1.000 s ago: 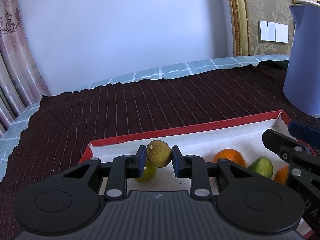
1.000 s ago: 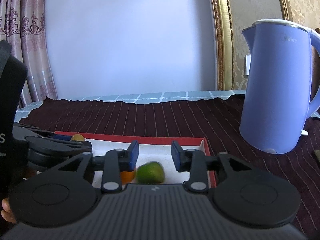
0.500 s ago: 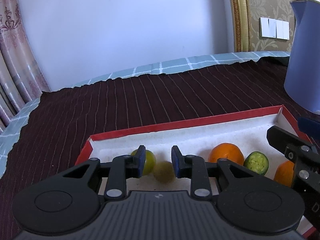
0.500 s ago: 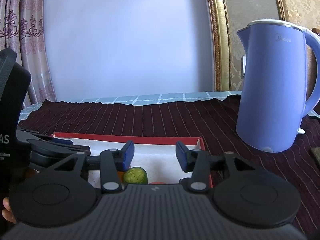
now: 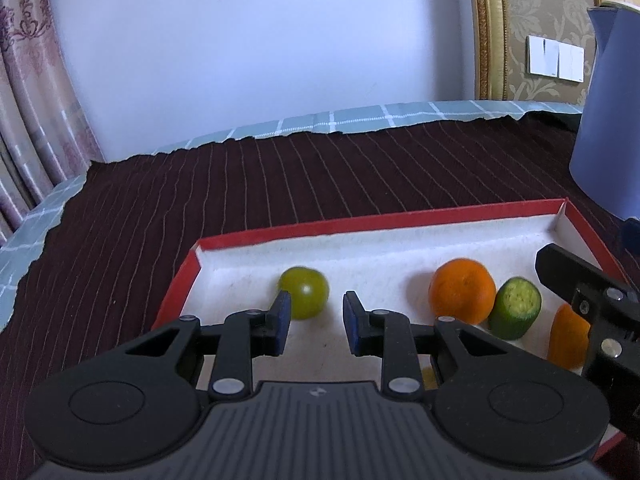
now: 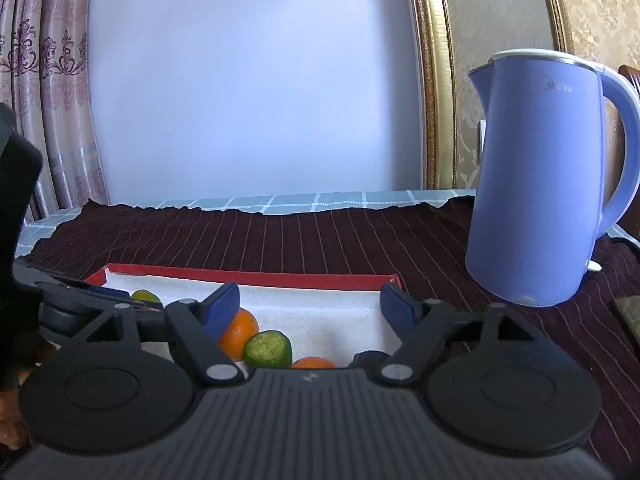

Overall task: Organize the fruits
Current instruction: 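Withdraw both tools from the tray toward the green tomato and brown nut, then grasp the brown round nut with the right gripper while the left grasps the green tomato, then carry the nut with the right tool while the left carries the tomato over the tray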

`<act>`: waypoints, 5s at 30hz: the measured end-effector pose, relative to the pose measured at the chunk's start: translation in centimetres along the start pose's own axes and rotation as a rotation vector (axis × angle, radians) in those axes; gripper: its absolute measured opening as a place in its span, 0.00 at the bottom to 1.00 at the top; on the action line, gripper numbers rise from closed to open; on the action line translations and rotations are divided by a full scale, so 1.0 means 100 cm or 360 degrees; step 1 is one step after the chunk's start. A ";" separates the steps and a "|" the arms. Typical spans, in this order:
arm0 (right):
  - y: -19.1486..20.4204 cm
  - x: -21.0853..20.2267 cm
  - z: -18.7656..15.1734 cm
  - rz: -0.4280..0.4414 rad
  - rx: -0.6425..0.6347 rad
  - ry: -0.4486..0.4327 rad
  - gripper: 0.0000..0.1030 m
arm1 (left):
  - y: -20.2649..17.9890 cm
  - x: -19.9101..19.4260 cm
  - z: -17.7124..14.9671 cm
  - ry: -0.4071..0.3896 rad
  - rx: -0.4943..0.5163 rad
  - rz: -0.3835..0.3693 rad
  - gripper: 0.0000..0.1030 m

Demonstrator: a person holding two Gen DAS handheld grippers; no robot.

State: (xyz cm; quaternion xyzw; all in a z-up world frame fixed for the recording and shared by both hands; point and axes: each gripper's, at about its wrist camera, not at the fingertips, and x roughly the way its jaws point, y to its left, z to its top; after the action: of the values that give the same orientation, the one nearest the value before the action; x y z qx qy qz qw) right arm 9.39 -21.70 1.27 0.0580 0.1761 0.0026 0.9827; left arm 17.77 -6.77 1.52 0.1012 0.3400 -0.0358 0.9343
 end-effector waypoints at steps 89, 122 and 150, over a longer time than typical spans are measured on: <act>0.075 -0.072 -0.070 0.0247 -0.0346 0.0335 0.69 | 0.103 -0.083 -0.140 -0.0099 -0.0447 -0.0186 0.93; 0.043 -0.073 -0.076 0.0247 -0.0276 0.0409 0.39 | 0.037 -0.065 -0.108 -0.0007 -0.0071 -0.0128 0.94; 0.045 -0.092 -0.069 0.0238 -0.0270 0.0317 0.39 | 0.045 -0.094 -0.095 -0.0090 -0.0094 -0.0228 0.31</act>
State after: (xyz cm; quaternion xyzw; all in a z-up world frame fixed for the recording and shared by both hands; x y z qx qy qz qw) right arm -1.59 -16.66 -1.44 -0.0129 0.2671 0.0966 0.9587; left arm 5.19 -0.34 1.16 0.0480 0.3208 -0.0953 0.9411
